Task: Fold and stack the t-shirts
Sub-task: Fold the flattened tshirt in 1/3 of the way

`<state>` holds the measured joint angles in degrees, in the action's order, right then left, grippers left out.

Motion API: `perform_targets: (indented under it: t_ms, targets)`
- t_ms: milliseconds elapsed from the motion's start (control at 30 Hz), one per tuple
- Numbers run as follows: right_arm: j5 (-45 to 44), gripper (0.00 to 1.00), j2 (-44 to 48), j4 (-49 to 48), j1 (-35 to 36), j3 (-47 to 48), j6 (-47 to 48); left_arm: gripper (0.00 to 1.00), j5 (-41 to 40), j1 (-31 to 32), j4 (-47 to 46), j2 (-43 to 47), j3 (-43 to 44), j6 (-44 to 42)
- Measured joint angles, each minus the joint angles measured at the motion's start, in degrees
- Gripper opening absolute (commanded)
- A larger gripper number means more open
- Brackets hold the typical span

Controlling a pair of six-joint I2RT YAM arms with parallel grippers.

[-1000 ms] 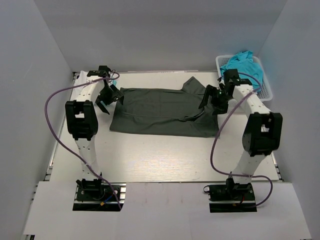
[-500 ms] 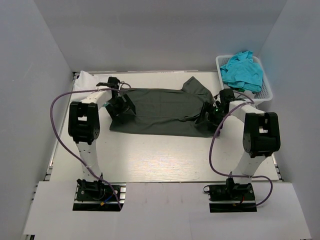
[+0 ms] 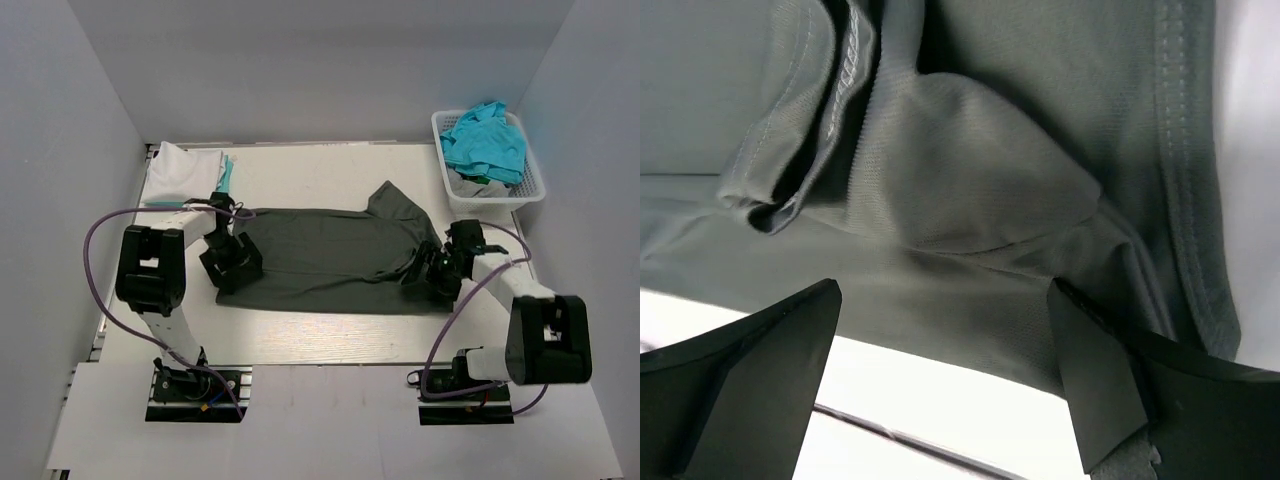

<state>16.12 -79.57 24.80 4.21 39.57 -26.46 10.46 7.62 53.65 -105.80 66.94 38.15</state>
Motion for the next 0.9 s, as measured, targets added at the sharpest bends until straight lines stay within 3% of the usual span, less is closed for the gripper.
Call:
perform_targets:
  t_ms: [167,300,467,900]
  targets:
    - [-4.42,0.9,9.57,8.92,-0.02,-4.24,0.46,1.0,-3.06,0.04,3.3,6.08,-3.56,-0.26]
    - [-3.43,0.9,13.77,12.11,0.04,-3.45,2.49,1.0,-5.66,0.02,4.94,8.76,3.54,-0.76]
    - [-0.02,0.9,15.28,13.22,0.83,1.4,4.44,1.0,-8.5,-0.37,4.39,9.22,12.02,-1.36]
    - [11.41,0.9,10.01,5.33,6.08,-0.83,3.96,1.0,-15.32,-1.53,8.17,9.22,12.22,-1.68]
